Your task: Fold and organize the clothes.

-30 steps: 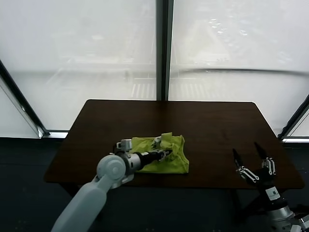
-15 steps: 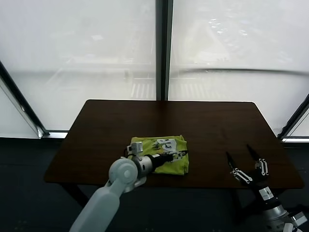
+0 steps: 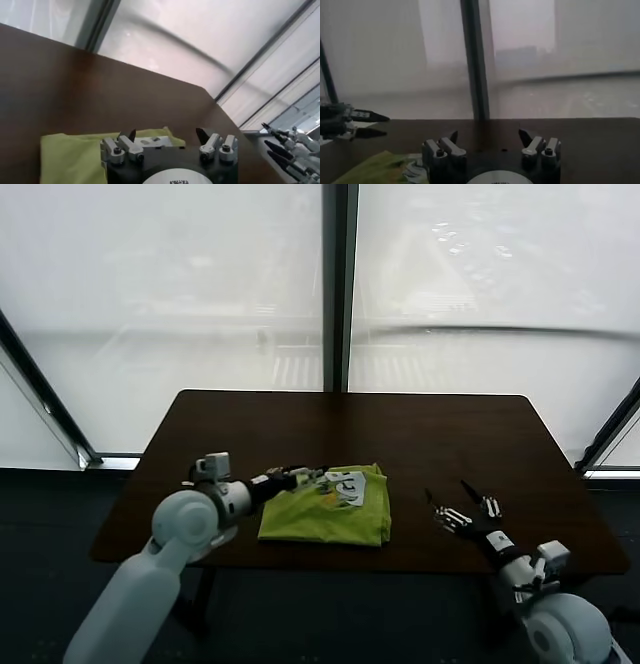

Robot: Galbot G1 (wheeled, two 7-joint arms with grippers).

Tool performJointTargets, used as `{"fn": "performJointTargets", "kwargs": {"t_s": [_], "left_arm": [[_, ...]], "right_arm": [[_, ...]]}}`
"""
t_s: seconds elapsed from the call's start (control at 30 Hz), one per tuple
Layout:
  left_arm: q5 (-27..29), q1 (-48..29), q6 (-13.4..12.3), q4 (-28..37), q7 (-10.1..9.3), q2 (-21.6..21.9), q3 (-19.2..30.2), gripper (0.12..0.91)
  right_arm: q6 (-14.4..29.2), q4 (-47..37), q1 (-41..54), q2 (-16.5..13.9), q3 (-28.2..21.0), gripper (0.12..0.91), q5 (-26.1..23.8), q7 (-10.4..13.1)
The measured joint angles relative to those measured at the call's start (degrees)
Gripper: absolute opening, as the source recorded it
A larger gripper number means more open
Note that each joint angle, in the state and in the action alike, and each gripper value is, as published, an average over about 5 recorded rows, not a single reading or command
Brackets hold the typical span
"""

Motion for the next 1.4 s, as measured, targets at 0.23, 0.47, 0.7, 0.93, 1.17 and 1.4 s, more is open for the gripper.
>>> {"fn": "performJointTargets", "kwargs": {"t_s": [0.23, 0.47, 0.7, 0.93, 1.17, 1.4], "left_arm": [[0.2, 2.4, 0.0, -1.4, -0.41, 3.4, -3.5, 0.907], [0.5, 4.2, 0.0, -2.1, -0.56, 4.4, -5.4, 0.907], [0.8, 5.6, 0.0, -2.4, -0.58, 4.6, -6.5, 0.907], [1.0, 6.2, 0.0, -2.4, -0.59, 4.6, -7.1, 0.907], [1.1, 6.5, 0.0, -2.3, -0.58, 4.5, -7.4, 0.907], [1.2, 6.6, 0.0, -1.9, -0.56, 4.3, -7.5, 0.907]], "right_arm": [[-0.6, -8.1, 8.1, 2.2, -6.1, 0.907, -1.2, -1.7], [-1.0, -11.9, 11.2, 4.1, -8.6, 0.907, -1.2, -2.8], [-1.1, -14.2, 13.2, 5.9, -10.8, 0.834, -1.8, -3.4], [-1.2, -16.3, 14.4, 7.8, -12.5, 0.638, -2.8, -3.8], [-0.8, -16.9, 15.2, 8.2, -13.1, 0.451, -2.9, -4.0], [-0.1, -17.3, 16.3, 8.2, -12.9, 0.148, -2.7, -3.5]]}}
